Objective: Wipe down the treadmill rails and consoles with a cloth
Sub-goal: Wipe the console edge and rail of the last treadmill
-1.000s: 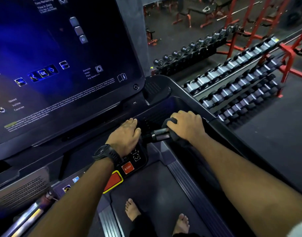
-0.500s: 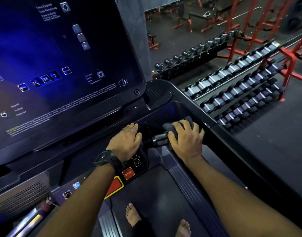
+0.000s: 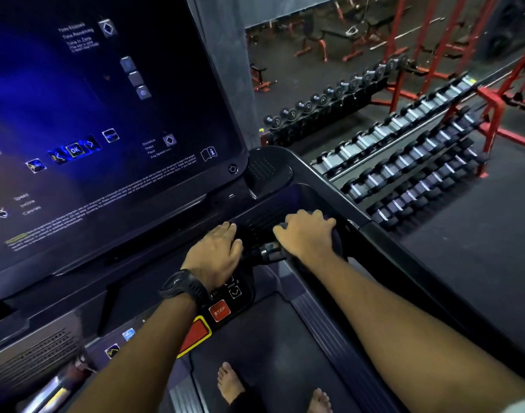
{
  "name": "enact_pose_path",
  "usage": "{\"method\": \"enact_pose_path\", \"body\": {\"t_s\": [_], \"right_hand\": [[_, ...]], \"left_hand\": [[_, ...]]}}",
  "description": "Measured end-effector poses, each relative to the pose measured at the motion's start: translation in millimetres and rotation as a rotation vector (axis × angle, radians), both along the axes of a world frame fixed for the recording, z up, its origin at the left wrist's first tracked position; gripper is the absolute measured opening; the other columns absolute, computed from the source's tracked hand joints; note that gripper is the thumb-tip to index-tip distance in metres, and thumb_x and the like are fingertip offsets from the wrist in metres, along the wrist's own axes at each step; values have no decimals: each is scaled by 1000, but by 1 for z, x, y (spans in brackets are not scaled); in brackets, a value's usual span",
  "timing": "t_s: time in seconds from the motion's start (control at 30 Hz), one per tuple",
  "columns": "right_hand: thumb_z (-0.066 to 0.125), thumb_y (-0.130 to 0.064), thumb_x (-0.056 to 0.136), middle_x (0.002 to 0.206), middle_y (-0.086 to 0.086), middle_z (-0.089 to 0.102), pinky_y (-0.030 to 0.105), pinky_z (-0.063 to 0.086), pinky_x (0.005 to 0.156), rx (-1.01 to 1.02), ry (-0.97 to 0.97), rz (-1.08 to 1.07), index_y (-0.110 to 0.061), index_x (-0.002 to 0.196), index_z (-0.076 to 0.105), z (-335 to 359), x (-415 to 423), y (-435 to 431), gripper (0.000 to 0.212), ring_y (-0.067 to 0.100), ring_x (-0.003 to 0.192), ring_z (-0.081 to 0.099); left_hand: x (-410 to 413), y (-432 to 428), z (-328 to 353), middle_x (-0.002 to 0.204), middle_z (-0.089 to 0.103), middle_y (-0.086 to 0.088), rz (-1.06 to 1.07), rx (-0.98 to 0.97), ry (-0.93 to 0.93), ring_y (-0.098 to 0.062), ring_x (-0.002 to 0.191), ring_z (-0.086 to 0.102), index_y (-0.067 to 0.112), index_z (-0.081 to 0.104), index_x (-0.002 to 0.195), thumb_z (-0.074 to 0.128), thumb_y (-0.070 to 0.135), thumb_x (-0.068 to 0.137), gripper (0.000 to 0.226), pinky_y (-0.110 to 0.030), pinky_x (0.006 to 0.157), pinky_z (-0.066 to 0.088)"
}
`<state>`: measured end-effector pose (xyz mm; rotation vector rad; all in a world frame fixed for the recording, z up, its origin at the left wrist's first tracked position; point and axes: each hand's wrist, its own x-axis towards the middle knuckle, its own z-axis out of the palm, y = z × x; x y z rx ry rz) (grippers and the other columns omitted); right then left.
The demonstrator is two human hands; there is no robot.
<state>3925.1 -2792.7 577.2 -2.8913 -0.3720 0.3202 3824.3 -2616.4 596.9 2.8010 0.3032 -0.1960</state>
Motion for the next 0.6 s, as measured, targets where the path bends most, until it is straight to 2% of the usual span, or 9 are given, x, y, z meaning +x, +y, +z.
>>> {"method": "enact_pose_path", "body": {"t_s": [0.07, 0.13, 0.23, 0.3, 0.33, 0.4, 0.47, 0.5, 0.6], "right_hand": [[44, -51, 90, 111, 1, 65, 54, 37, 95, 24, -156, -85, -23, 106, 71, -6, -23, 4, 42, 32, 108, 53], [45, -50, 88, 107, 0, 65, 54, 38, 92, 38, -253, -22, -24, 100, 72, -8, -35, 2, 40, 33, 104, 54], [36, -54, 93, 118, 3, 64, 57, 36, 97, -28, 25, 120, -23, 115, 70, 8, -3, 14, 50, 33, 114, 50], [35, -55, 93, 119, 4, 66, 59, 34, 99, -72, 95, 85, -21, 115, 70, 9, -1, 24, 53, 33, 115, 50], [38, -54, 91, 116, 4, 66, 59, 35, 98, -76, 21, 64, -21, 111, 71, 7, -14, 24, 50, 33, 112, 52], [46, -51, 88, 106, 1, 67, 57, 38, 93, 45, -193, -7, -22, 100, 72, -4, -43, 21, 41, 32, 103, 55], [49, -51, 87, 102, 0, 66, 56, 38, 90, 92, -313, 33, -22, 97, 72, -11, -59, 14, 37, 32, 99, 56], [47, -51, 89, 103, 0, 67, 55, 37, 90, 76, -285, 67, -22, 98, 72, -8, -52, 15, 40, 33, 99, 56], [38, -56, 94, 119, 4, 66, 54, 32, 92, -40, -15, 190, -22, 117, 71, 13, -16, 33, 53, 34, 113, 53]], "left_hand": [[2, -1, 3, 162, 29, -6, 9, -2, -3, -16, 150, 23, 12, 31, 155, 34, 35, 106, 54, -29, 121, 15], [4, -1, 3, 162, 30, -6, 14, 10, -19, -16, 150, 24, 13, 33, 155, 34, 35, 106, 54, -29, 120, 16], [5, 0, 3, 161, 31, -6, 10, 22, -21, -17, 149, 25, 13, 34, 154, 35, 35, 105, 53, -29, 120, 18], [2, -1, 3, 161, 31, -4, 16, 18, -11, -16, 149, 25, 14, 34, 154, 36, 35, 105, 54, -29, 120, 17], [1, -2, 3, 162, 31, -4, 21, 12, -6, -15, 149, 24, 14, 34, 155, 36, 35, 105, 54, -29, 120, 17], [3, -2, 3, 161, 31, -3, 27, 10, -11, -15, 149, 25, 15, 34, 154, 36, 36, 105, 54, -29, 120, 18], [5, 1, 2, 161, 32, -3, 26, 15, -17, -15, 149, 25, 15, 35, 154, 36, 36, 105, 54, -30, 120, 19], [6, 1, 2, 161, 32, -4, 23, 17, -17, -15, 149, 25, 14, 35, 154, 36, 36, 105, 54, -31, 120, 19], [4, 0, 3, 161, 31, -5, 20, 19, -6, -16, 149, 25, 13, 35, 154, 36, 35, 105, 54, -30, 120, 18]]}}
